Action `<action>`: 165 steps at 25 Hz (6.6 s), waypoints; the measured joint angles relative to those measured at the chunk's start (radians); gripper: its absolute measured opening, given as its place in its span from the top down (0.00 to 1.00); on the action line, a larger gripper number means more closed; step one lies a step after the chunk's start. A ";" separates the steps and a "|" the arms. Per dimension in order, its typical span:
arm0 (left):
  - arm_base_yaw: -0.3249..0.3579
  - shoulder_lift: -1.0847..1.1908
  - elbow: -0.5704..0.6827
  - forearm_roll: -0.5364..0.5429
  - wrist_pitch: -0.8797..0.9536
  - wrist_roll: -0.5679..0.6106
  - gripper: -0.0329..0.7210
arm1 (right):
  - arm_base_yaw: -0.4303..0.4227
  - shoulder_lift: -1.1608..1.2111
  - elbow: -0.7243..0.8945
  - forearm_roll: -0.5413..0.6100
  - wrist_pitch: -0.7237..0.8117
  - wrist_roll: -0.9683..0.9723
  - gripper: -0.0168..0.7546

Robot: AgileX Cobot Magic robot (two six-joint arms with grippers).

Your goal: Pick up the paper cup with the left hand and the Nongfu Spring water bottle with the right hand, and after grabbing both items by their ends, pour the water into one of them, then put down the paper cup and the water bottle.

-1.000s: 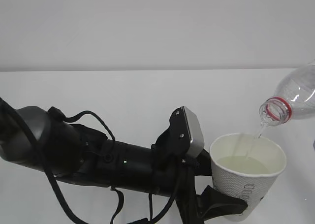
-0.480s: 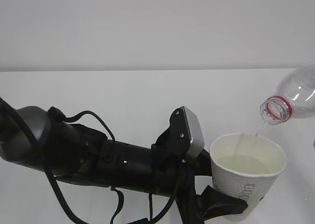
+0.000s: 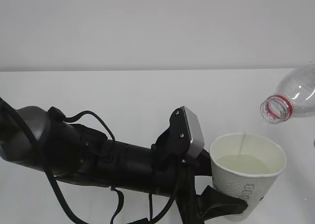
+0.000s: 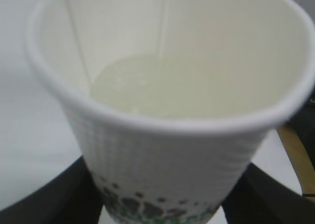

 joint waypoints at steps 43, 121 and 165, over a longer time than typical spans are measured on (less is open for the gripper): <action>0.000 0.002 0.000 0.000 -0.018 0.000 0.30 | 0.000 0.000 0.000 0.106 -0.008 0.277 0.43; 0.000 0.002 0.000 0.000 -0.018 0.000 0.30 | 0.000 0.167 -0.003 0.176 -0.003 1.391 0.43; 0.000 0.002 0.000 0.000 -0.022 0.000 0.30 | 0.000 0.526 -0.017 0.214 -0.287 1.458 0.43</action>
